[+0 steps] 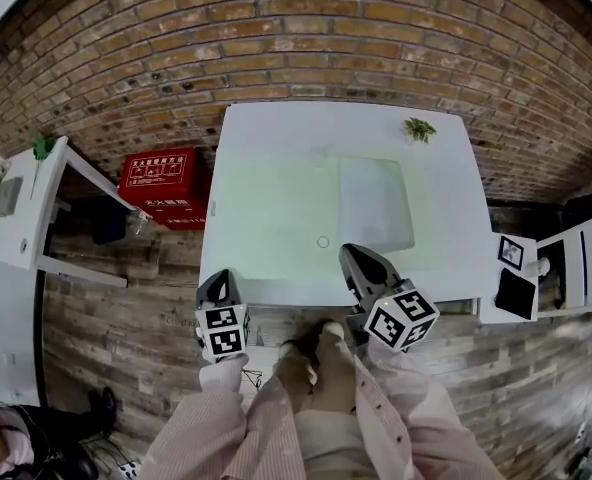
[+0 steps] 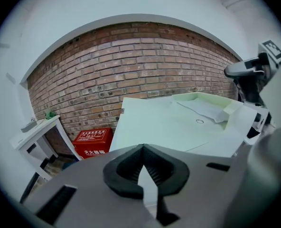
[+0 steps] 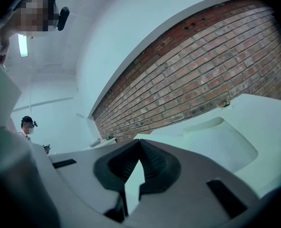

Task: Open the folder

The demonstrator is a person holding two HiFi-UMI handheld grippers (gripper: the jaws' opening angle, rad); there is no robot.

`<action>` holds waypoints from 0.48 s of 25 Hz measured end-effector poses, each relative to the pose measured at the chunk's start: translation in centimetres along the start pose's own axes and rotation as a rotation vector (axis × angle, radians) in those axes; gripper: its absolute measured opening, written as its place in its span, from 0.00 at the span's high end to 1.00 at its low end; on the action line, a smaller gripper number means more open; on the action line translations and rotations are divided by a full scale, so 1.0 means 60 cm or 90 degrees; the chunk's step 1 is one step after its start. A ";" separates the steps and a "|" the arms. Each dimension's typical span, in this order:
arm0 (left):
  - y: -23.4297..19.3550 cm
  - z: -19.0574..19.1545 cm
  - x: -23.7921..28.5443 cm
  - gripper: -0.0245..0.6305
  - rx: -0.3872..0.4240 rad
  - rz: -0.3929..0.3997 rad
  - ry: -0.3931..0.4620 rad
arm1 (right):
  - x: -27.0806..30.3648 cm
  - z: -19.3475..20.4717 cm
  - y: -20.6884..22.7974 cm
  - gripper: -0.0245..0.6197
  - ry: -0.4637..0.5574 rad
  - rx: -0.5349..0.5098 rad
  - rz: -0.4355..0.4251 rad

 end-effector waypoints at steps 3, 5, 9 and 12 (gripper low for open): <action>0.017 -0.026 -0.016 0.97 -0.016 0.002 0.015 | 0.001 -0.013 0.018 0.95 0.000 -0.007 -0.014; 0.029 -0.043 -0.023 0.97 -0.043 0.014 0.030 | 0.005 -0.019 0.025 0.95 -0.001 -0.014 -0.027; 0.066 -0.079 -0.033 0.97 -0.053 0.055 0.060 | 0.015 -0.031 0.030 0.95 0.004 -0.028 -0.055; 0.090 -0.098 -0.039 0.97 -0.071 0.074 0.083 | 0.015 -0.042 0.038 0.95 0.015 -0.038 -0.069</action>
Point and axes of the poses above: the fingertips, and each gripper's own axes: x forward along the fingers, y to its right, z out of its underside, the point moved 1 cm from there along -x, backward along the fingers, and after that the axes turned 15 degrees about -x, right-handed, at the moved point
